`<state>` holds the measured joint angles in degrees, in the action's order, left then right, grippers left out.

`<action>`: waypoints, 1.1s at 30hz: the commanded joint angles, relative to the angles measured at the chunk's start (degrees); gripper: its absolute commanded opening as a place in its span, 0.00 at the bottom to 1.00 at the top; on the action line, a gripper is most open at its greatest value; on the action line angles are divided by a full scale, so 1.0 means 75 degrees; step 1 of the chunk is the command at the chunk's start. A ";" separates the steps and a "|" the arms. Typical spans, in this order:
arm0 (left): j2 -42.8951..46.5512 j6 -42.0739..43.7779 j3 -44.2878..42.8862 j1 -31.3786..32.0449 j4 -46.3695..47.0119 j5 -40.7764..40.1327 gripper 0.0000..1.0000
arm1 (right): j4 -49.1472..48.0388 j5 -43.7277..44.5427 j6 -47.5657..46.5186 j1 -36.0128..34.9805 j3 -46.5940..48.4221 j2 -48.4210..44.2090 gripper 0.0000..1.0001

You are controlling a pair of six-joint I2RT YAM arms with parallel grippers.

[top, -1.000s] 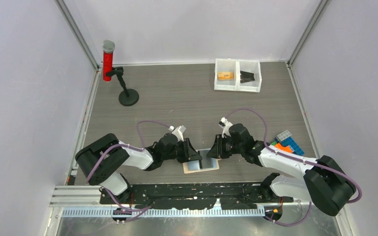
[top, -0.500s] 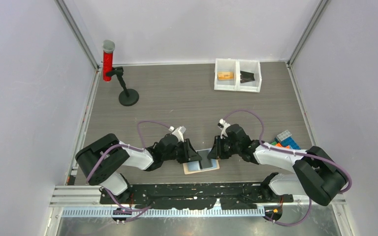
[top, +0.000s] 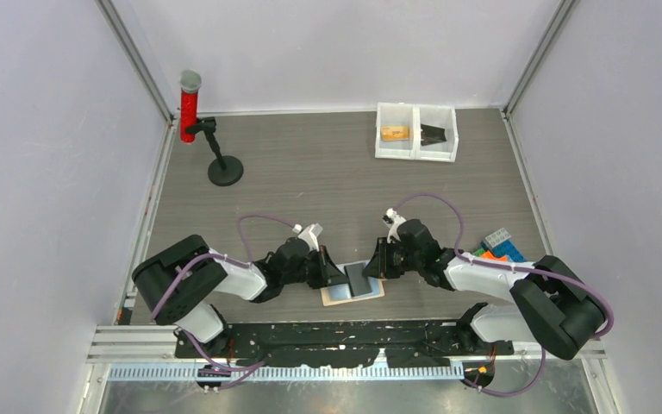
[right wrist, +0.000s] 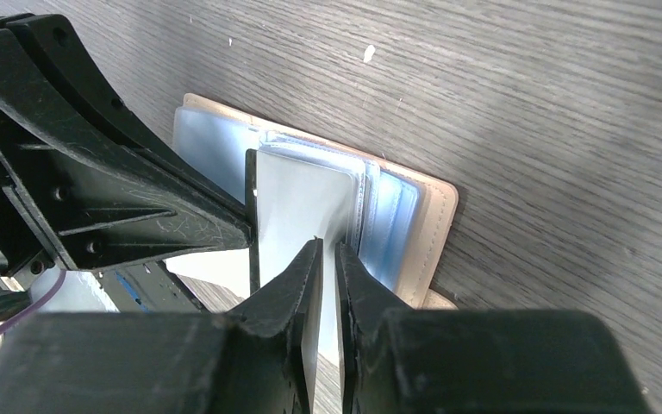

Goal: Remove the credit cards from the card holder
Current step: Remove the credit card from the card holder.

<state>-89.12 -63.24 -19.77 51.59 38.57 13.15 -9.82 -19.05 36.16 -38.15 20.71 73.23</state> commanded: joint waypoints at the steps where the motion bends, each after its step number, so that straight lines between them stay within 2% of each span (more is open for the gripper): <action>1: 0.0194 -0.0170 0.0020 0.0035 0.1107 0.0190 0.00 | 0.0125 0.0331 -0.0037 -0.0069 -0.0296 0.0230 0.18; 5: 0.0258 -0.0241 0.0100 0.0007 0.1004 0.0112 0.00 | 0.0186 0.0507 0.0018 -0.0061 -0.0323 0.0204 0.18; 22: 0.1849 0.0441 0.0214 -0.0092 -0.1667 -0.0716 0.00 | 0.0532 0.0422 -0.0206 0.0186 -0.0056 0.0217 0.18; 33: 0.1872 0.0649 -0.0114 -0.0094 -0.1939 -0.0502 0.00 | 0.1833 0.0178 -0.0770 0.0190 0.1237 0.0114 0.22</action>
<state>-75.72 -60.58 -18.33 51.18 24.36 9.06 -1.30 -18.04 32.99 -36.97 26.06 74.54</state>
